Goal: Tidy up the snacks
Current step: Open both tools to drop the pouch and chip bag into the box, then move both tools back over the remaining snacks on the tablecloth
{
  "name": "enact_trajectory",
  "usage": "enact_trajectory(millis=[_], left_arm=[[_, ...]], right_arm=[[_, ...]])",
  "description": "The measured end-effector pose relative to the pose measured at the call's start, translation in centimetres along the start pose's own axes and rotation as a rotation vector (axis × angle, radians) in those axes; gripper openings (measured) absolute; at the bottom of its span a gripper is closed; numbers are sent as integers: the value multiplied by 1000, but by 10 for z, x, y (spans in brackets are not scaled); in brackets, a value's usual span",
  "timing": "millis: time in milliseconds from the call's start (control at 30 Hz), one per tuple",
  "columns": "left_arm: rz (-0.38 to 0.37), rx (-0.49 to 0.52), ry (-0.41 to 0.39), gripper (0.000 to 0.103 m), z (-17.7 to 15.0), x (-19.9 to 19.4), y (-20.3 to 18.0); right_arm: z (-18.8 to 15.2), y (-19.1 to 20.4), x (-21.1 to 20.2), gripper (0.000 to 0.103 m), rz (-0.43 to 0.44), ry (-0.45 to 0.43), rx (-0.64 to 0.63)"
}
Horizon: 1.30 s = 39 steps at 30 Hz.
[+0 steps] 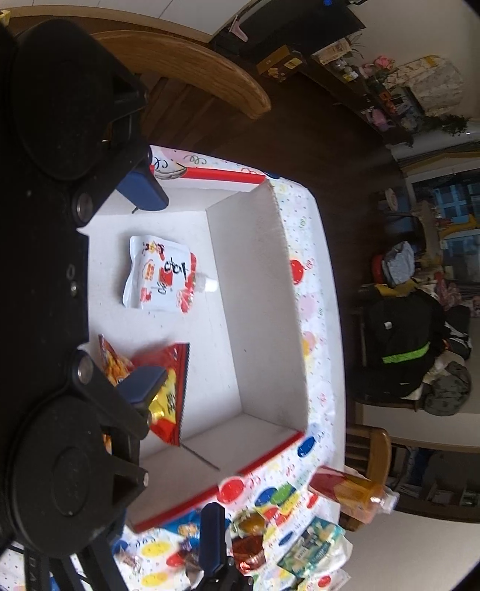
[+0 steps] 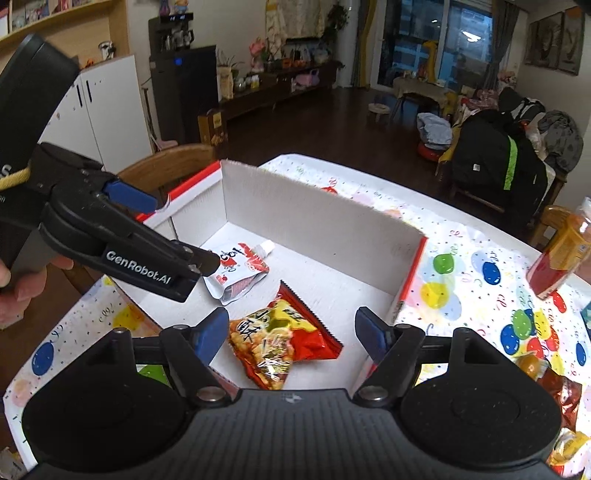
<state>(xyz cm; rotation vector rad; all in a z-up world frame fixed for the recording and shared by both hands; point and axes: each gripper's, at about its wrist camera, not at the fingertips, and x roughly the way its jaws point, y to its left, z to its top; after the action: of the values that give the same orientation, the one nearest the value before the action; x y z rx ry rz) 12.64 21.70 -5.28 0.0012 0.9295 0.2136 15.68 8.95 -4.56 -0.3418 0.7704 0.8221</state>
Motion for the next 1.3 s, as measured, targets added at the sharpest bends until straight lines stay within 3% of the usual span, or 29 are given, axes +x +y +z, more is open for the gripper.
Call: enact_trajectory(millis=[433,533,700,833,1167,1300], left_arm=[[-76,-29,-113,94,-2,-43,-28],[-94,-21,-141,95,-3,-52,-41],[-127,-22,-171,96,-4,-63,-62],[-143,-2,-201,98,-6,-72,-83],[-195,29,-237,103,-17,-75,-141],[-210,31,-232,103,-19,-69,-163]], right_arm=[[-19,-35,-64,76,-14,-93,121],[-26,-45,-79,82,-31,-117,153],[-39,-60,-101,82,-57,-158,201],[-53,-72,-117,83,-80,-184,234],[-105,-119,-148,98,-177,-227,354],[-121,-142,-153,98,-217,-221,390]])
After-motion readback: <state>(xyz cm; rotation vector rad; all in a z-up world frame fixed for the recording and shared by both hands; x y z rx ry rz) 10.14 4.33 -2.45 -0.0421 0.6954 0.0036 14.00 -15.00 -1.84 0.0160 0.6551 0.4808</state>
